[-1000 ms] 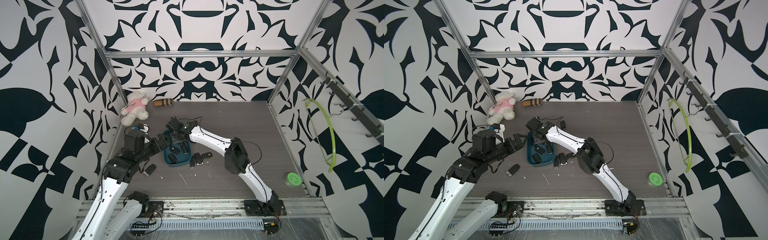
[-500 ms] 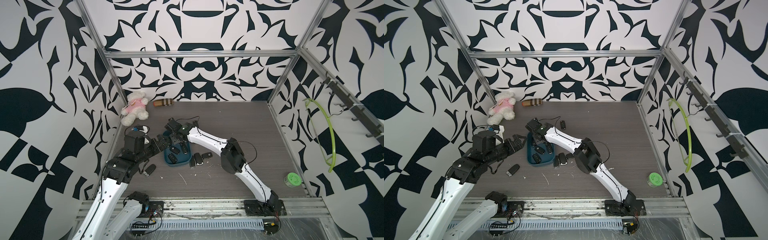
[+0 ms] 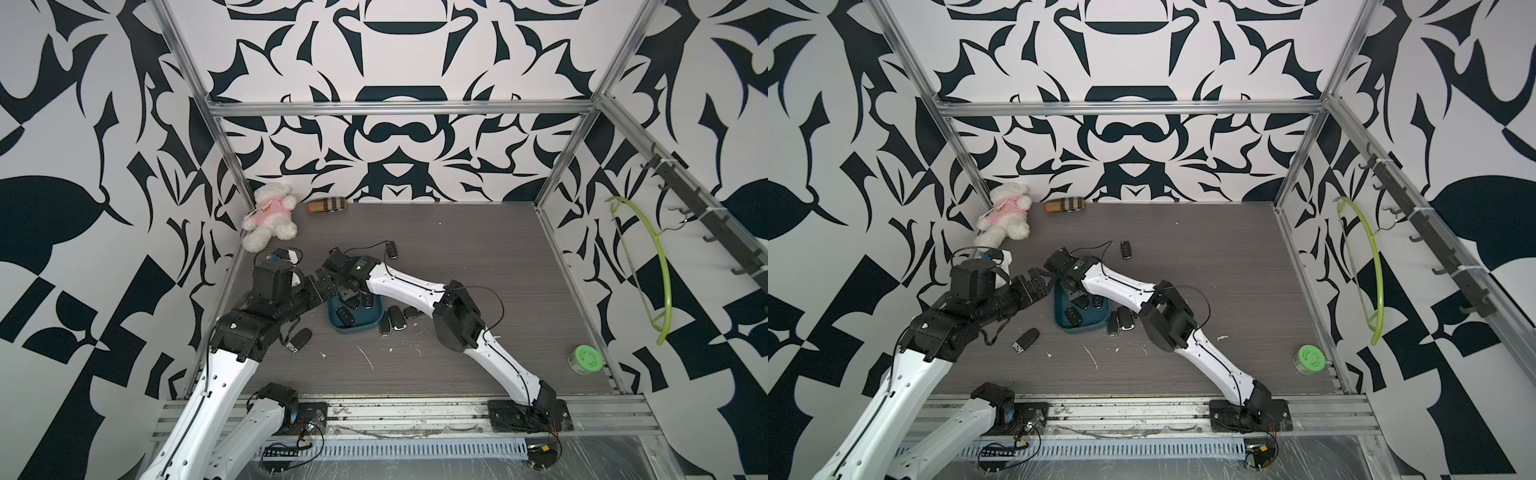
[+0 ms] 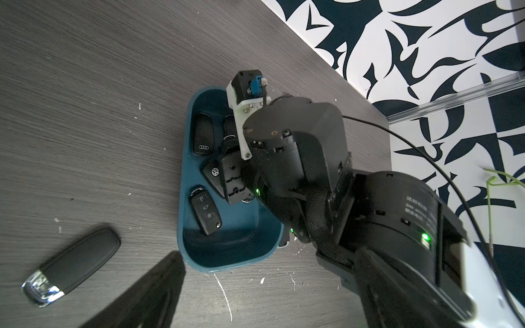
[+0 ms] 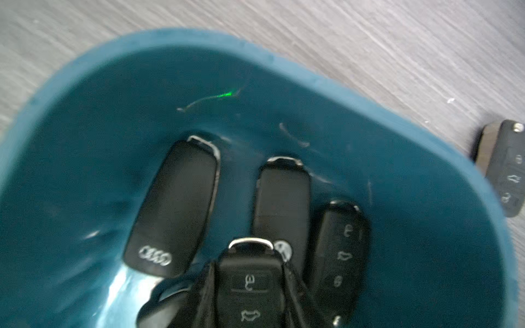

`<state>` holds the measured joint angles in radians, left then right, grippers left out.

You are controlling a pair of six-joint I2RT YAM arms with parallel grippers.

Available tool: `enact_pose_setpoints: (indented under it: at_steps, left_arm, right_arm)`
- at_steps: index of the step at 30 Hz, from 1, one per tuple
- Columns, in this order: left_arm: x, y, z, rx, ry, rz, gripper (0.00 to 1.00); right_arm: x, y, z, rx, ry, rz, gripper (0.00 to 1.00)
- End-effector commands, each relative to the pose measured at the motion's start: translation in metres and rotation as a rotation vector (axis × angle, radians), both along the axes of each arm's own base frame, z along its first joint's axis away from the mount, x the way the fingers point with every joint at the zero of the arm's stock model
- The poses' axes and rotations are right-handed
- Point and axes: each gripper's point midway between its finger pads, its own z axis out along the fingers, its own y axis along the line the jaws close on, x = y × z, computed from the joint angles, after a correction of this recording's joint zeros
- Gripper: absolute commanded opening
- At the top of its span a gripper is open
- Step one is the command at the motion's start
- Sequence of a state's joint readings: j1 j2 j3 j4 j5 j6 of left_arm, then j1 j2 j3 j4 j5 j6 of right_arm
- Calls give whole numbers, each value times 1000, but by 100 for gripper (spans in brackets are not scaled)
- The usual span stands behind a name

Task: Place the car key into the storage box
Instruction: Place the car key in the storage box.

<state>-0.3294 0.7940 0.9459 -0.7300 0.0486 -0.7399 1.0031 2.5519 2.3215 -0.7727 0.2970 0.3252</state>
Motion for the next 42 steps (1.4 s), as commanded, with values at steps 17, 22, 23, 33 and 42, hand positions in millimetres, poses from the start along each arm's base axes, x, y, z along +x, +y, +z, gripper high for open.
enact_pose_setpoints:
  at_steps: [17,22,23,33,42]
  left_arm:
    - [-2,0,1,-4,-10,-6,99]
    - [-2,1,1,-4,-13,-3,99]
    - [-2,1,1,-4,-14,-4,99]
    - [0,-1,8,0,-31,-18,99]
    - [17,-18,23,-61,-80,-62,99]
  right_arm:
    - [-9,9,31,47,-34,-1,47]
    - [-9,14,44,88,-38,1,54]
    - [-9,15,49,99,-40,-2,55]
    - [11,-18,110,227,-65,-117,73]
    - [42,-76,138,270,-106,-268,95]
